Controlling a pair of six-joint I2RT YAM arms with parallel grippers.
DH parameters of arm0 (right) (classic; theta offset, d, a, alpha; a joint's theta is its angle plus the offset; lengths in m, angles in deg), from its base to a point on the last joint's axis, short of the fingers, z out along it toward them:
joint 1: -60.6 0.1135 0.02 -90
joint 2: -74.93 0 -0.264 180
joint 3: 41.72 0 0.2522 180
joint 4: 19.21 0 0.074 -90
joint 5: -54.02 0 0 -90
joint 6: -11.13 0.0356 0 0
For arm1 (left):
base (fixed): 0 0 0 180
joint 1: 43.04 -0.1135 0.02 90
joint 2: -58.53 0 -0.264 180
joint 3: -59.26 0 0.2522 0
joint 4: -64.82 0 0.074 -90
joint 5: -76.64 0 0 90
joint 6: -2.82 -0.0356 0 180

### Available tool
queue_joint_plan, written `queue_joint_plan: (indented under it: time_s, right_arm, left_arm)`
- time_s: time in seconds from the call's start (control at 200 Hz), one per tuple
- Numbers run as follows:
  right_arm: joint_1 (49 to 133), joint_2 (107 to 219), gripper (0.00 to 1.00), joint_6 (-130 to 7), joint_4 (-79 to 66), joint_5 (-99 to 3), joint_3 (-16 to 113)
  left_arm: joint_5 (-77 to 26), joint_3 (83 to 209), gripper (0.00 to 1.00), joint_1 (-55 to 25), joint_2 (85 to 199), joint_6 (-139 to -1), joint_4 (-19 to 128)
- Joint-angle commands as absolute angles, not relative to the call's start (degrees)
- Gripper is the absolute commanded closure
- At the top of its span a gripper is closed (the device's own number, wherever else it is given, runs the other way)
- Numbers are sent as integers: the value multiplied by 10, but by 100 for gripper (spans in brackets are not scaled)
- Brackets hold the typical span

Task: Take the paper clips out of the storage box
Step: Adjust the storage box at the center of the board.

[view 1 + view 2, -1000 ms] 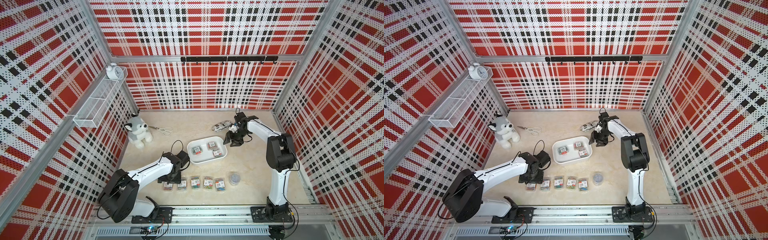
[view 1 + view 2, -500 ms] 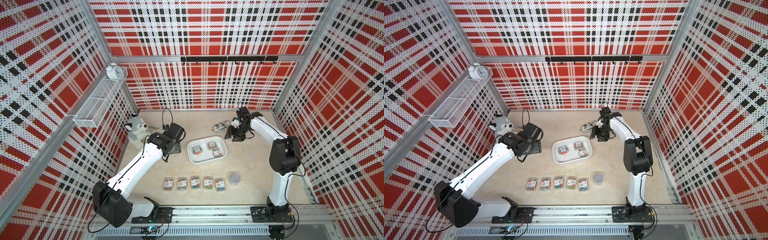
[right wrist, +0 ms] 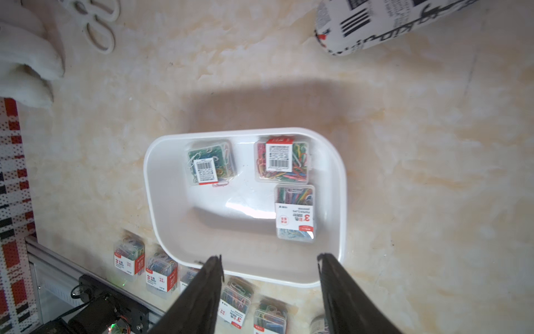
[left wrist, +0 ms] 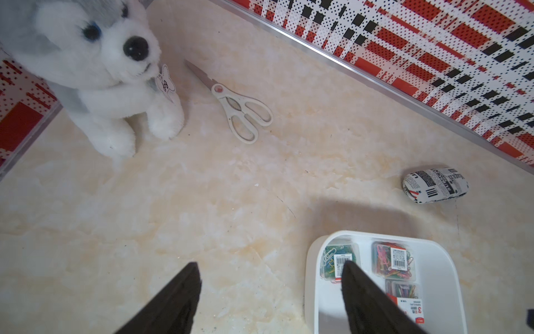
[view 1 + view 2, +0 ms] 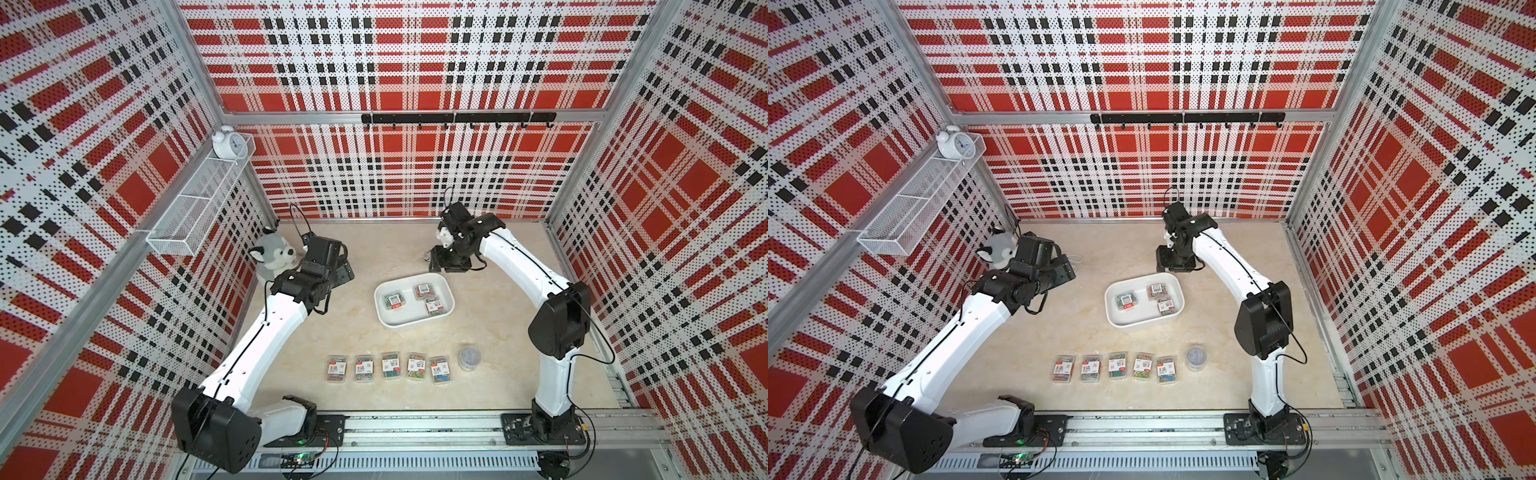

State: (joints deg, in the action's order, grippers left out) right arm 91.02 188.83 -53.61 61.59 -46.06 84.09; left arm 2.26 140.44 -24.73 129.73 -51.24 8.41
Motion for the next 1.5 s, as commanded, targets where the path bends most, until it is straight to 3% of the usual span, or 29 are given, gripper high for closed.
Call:
queue_joint_plan:
  time_s: [0.0,0.476,1.102,1.493]
  right_arm:
    - [935,1920,39,-528,657,-436,837]
    - [951,2010,28,-524,686,-410,851]
    - [928,2092,26,-532,678,-457,895]
    - [889,2151,24,-452,679,-475,988]
  left_arm:
    - [2,1396,21,-252,1296,-507,122]
    - [-34,1375,20,-262,1317,-515,140]
    - [-46,1375,20,-263,1324,-512,140]
    - [-43,1366,19,-263,1317,-513,140]
